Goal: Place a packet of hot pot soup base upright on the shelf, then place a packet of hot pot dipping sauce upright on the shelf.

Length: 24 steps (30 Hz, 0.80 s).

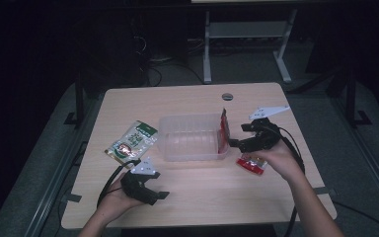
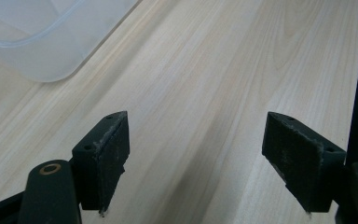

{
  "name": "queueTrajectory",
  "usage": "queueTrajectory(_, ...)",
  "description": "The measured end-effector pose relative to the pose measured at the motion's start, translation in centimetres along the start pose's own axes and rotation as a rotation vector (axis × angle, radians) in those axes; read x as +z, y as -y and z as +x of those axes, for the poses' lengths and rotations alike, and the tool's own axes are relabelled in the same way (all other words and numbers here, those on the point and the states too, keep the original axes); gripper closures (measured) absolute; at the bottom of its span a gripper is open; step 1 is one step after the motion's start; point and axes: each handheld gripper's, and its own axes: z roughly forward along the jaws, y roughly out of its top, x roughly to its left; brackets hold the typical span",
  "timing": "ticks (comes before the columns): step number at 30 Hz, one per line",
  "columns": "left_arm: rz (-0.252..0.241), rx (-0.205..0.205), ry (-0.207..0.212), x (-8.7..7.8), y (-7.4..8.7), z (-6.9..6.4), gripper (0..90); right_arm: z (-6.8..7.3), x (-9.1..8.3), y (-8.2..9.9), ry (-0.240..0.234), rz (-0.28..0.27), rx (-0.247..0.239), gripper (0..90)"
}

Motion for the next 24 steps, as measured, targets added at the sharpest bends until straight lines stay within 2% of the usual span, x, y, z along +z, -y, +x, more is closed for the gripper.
queueTrajectory(5,0.006,0.004,-0.004,-0.3,0.2,0.2,22.8,-0.1,-0.6,1.6,0.007,-0.007,0.01,19.5)
queueTrajectory(6,-0.001,-0.01,-0.003,-0.3,0.3,0.1,22.8,-0.2,-0.7,2.0,0.008,-0.007,0.013,20.3)
queueTrajectory(7,0.006,-0.001,-0.002,-0.5,0.3,0.2,22.8,-0.3,-0.8,2.3,0.012,-0.007,0.013,21.1)
queueTrajectory(8,-0.009,-0.017,-0.002,-0.4,0.4,0.1,22.8,-0.4,-0.9,2.7,0.014,-0.007,0.011,21.7)
queueTrajectory(9,0.0,-0.006,-0.005,-0.6,0.4,0.2,22.8,-0.5,-0.9,3.1,0.017,-0.003,0.015,22.1)
queueTrajectory(12,-0.005,-0.017,-0.008,-0.8,0.6,0.3,22.7,-0.9,-1.0,4.1,0.013,0.015,0.01,27.6)
queueTrajectory(13,0.002,-0.01,-0.01,-1.0,0.6,0.3,22.7,-1.1,-1.0,4.4,0.016,0.026,0.019,29.3)
queueTrajectory(15,-0.001,-0.023,-0.009,-1.0,0.9,0.1,22.6,-1.4,-1.0,5.1,0.01,0.039,0.013,37.4)
queueTrajectory(17,0.004,-0.012,-0.013,-1.2,1.1,0.2,22.6,-1.8,-0.9,5.8,0.024,0.045,0.005,45.3)
queueTrajectory(18,-0.011,-0.016,-0.013,-1.2,1.2,0.2,22.6,-2.0,-0.8,6.1,0.024,0.06,0.008,49.2)
queueTrajectory(20,-0.031,-0.023,-0.012,-1.3,1.5,0.2,22.6,-2.6,-0.5,6.8,0.059,0.075,0.007,60.2)
queueTrajectory(21,-0.037,-0.03,-0.01,-1.3,1.5,0.2,22.7,-3.1,-0.4,7.2,0.058,0.085,0.012,66.0)
queueTrajectory(24,-0.031,-0.006,-0.023,-1.3,1.6,0.1,22.8,-4.0,-0.2,8.0,0.093,0.101,0.011,81.2)
